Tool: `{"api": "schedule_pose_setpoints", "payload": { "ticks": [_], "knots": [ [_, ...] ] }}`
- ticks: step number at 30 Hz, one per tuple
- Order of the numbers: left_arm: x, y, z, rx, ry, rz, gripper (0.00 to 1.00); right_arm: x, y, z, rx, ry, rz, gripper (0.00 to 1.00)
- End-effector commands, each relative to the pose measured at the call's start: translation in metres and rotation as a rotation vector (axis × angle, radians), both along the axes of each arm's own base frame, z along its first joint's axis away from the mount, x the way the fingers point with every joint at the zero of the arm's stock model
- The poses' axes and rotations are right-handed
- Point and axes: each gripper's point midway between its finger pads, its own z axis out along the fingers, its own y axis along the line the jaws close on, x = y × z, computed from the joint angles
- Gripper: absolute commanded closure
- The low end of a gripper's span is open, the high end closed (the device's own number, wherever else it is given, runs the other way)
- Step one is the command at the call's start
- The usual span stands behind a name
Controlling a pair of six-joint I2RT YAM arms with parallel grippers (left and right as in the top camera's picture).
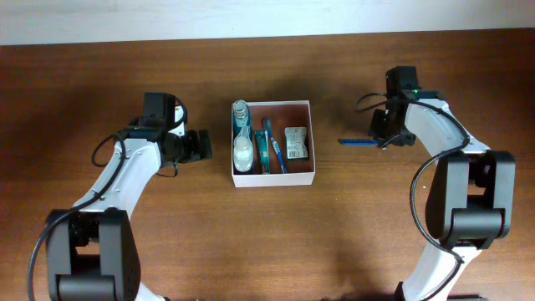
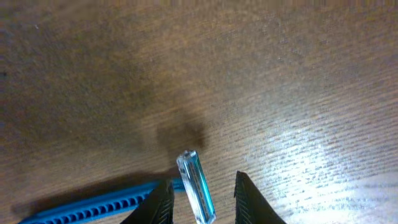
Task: Pack container
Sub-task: 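Move the right gripper to the blue razor and lower over it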
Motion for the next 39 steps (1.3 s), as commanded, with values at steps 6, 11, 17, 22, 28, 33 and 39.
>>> {"api": "schedule_pose_setpoints", "payload": {
  "ticks": [6, 11, 17, 22, 28, 33, 39],
  "knots": [
    [0.003, 0.002, 0.002, 0.002, -0.009, 0.006, 0.01, -0.004, 0.001, -0.011, 0.001, 0.027, 0.028, 0.74],
    [0.003, 0.002, 0.002, 0.002, -0.009, 0.006, 0.01, -0.007, 0.001, -0.012, 0.002, 0.039, 0.028, 0.74],
    [0.003, 0.002, 0.002, 0.002, -0.009, 0.006, 0.01, -0.010, 0.001, -0.013, 0.003, 0.055, 0.029, 0.74],
    [0.003, 0.002, 0.002, 0.002, -0.009, 0.006, 0.01, -0.012, 0.001, -0.013, 0.003, 0.064, 0.029, 0.73],
    [0.003, 0.002, 0.002, 0.002, -0.009, 0.006, 0.01, -0.012, 0.002, -0.013, 0.004, 0.065, 0.046, 0.73],
    [0.003, 0.002, 0.003, 0.002, -0.009, 0.006, 0.01, -0.014, 0.002, -0.013, 0.004, 0.071, 0.045, 0.73],
    [0.003, 0.002, 0.002, 0.002, -0.009, 0.006, 0.01, -0.014, 0.003, -0.013, 0.007, 0.071, 0.046, 0.73]
  ]
}}
